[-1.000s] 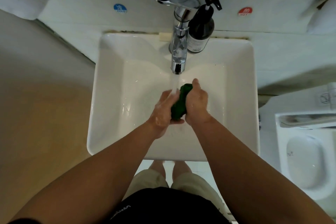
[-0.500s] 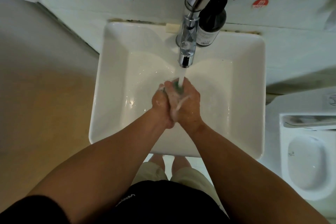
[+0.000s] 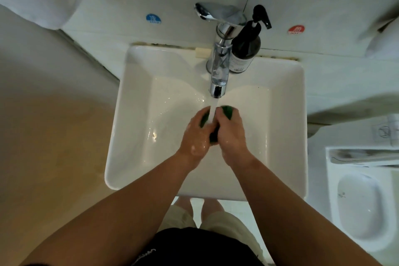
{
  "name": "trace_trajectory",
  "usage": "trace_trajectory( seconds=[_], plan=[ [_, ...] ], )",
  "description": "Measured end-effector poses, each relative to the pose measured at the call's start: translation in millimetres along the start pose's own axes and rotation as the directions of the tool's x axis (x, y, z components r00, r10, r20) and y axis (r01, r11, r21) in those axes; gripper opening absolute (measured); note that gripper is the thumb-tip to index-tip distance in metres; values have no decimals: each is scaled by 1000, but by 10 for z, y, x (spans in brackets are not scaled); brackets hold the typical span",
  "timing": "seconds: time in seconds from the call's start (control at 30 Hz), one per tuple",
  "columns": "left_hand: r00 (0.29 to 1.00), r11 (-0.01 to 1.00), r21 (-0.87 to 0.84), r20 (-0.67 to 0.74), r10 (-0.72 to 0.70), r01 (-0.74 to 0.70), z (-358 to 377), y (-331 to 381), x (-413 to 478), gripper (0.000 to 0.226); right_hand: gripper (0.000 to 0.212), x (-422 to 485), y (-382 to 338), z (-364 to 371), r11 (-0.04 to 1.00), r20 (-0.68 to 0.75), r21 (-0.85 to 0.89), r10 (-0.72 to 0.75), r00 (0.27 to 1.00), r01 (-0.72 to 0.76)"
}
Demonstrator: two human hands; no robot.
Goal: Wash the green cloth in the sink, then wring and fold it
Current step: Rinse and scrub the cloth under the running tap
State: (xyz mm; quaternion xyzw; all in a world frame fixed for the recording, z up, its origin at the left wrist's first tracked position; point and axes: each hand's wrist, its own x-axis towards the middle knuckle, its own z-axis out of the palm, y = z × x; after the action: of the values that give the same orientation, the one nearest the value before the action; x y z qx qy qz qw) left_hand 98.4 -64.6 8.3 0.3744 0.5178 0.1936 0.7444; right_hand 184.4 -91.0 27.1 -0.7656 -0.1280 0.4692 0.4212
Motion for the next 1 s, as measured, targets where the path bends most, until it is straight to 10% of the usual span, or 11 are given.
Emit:
trace_trajectory(
  seconds=[0.17,0.3,0.47,0.57,0.7,0.83,1.0],
  plan=[
    [917,891,-317,-126,-378,324,18,185,-10,38,56,-44,308,-44,770,219,-342,-492,842,539],
    [887,817,-414,-43,-459,402,-7,126,3,52,18,-9,166,117,835,110,-274,-465,878,476],
    [932,824,-501,-88,-352,264,72,69,45,61,42,-20,26,264,969,-38,-62,-242,970,239],
    [951,957,-48,-108,-290,286,23,43,9,79,46,40,-12,209,998,-105,10,-57,993,59],
    [998,866,499,-21,52,-35,-50,-15,2,66,53,90,-53,88,920,-62,311,268,961,-237],
    [998,994,97,-14,60,-58,-48,-19,-7,29,28,27,85,59,998,-89,53,-28,996,32],
    [921,869,-358,-57,-385,341,-33,186,-43,35,55,-40,517,26,749,268,-405,-452,851,525]
  ],
)
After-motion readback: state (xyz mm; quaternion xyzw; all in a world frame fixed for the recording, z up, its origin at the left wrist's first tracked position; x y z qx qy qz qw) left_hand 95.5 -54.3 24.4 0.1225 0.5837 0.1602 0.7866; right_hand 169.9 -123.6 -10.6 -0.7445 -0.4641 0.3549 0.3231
